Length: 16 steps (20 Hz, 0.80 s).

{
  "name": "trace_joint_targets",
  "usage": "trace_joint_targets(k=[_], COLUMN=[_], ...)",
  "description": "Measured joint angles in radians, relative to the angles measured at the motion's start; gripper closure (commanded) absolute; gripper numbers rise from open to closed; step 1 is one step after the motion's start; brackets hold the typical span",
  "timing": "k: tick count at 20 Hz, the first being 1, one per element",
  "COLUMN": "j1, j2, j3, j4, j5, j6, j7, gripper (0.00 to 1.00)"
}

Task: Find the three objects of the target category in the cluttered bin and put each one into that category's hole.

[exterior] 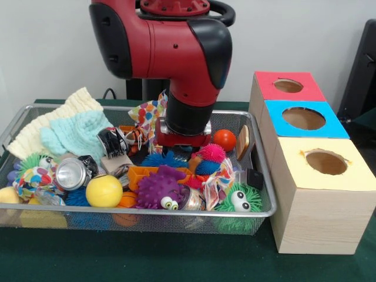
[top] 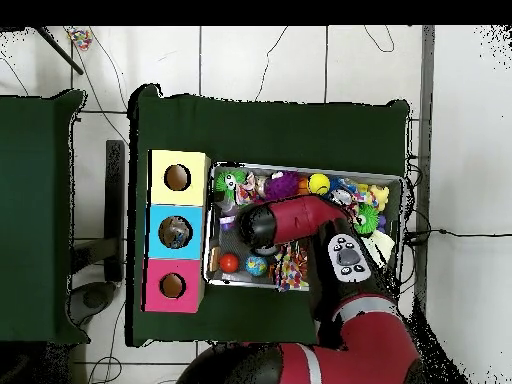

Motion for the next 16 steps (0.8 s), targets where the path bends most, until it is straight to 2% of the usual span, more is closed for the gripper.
trace_joint_targets(k=[4,7,10,11,16], j1=[-0.029,-0.053,-0.063,-0.067,-0.066], j2=[-0.005,-0.037,-0.089,-0.131,-0.204], j3=[0.011,0.018,0.022,0.026,0.041], j4=[0.007,0.038,0.071,0.090,0.106], j5=[0.003,0.013,0.029,0.043,0.074], j6=[-0.001,-0.001,-0.001,-0.001,-0.002], j7=[0.000,0.000,0.000,0.000,0.000], gripper=[0.00,0.00,0.00,0.00,0.00])
